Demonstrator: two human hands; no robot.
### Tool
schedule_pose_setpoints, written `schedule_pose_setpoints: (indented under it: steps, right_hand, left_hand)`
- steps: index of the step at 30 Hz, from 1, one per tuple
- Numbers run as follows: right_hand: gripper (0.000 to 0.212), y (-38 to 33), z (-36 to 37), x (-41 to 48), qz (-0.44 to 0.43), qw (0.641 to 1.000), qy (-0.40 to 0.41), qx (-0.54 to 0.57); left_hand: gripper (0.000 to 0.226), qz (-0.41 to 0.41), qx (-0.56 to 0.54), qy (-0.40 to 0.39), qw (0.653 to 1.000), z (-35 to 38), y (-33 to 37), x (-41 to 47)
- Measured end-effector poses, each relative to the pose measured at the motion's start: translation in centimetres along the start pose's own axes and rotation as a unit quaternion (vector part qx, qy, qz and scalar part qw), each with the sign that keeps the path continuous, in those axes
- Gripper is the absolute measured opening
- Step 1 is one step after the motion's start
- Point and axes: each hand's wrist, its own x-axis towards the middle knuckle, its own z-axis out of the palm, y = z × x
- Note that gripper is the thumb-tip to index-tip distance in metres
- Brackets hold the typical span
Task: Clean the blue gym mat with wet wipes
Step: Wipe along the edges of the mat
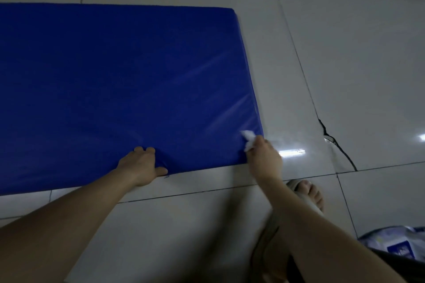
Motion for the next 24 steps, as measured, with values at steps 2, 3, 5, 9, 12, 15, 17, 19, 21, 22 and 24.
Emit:
schedule_pose_setpoints:
  steps: [2, 3, 5, 9, 12, 15, 17, 19, 21, 22, 24]
  right_hand:
    - [0.012, 2.4, -1.0, 1.2, 0.050, 0.999, 0.020, -0.007]
    - [0.009, 2.6, -1.1, 1.2, 0.061, 0.998, 0.017, -0.004]
    - [0.009, 1.1, -0.6, 0.1, 0.062, 0.997, 0.012, 0.042]
    - [0.039, -7.2, 4.0, -4.8, -0.039, 0.990, -0.042, 0.130]
    - [0.041, -12.3, 5.9, -7.7, -0.146, 0.978, -0.104, 0.111]
    - [0.033, -10.5, 4.7, -6.5, -0.198, 0.975, -0.093, 0.043]
    - [0.030, -6.9, 3.1, -4.3, -0.133, 0.989, -0.061, 0.011]
    - [0.026, -2.9, 1.3, -1.7, -0.032, 0.999, -0.023, -0.009]
    - [0.017, 0.2, -0.2, -0.2, 0.042, 0.999, 0.016, -0.020]
    - [0.014, 0.8, -0.6, 0.1, 0.065, 0.997, 0.025, -0.025]
    - [0.013, 0.5, -0.5, -0.1, 0.101, 0.994, 0.028, -0.009]
  left_hand:
    - [0.073, 0.002, 0.002, 0.003, 1.000, 0.0, 0.0, 0.1]
    - [0.073, 0.002, 0.002, 0.003, 1.000, 0.0, 0.0, 0.1]
    - [0.073, 0.001, 0.005, 0.001, 1.000, -0.1, 0.1, 0.2]
    - [0.071, -0.001, 0.005, 0.002, 1.000, 0.0, 0.1, -0.1]
    - [0.070, -0.007, 0.014, 0.005, 1.000, -0.1, 0.3, 0.0]
    - [0.071, -0.007, 0.014, 0.002, 1.000, -0.1, 0.2, 0.1]
    - [0.071, -0.003, 0.008, 0.002, 1.000, 0.0, 0.1, 0.2]
    - [0.072, -0.002, 0.004, 0.001, 1.000, 0.1, 0.0, 0.1]
    - [0.073, -0.001, 0.001, 0.005, 1.000, 0.2, 0.0, 0.1]
    - [0.073, -0.001, 0.000, 0.006, 1.000, 0.2, 0.0, 0.1]
    - [0.073, -0.004, 0.001, 0.002, 1.000, 0.1, 0.1, 0.1]
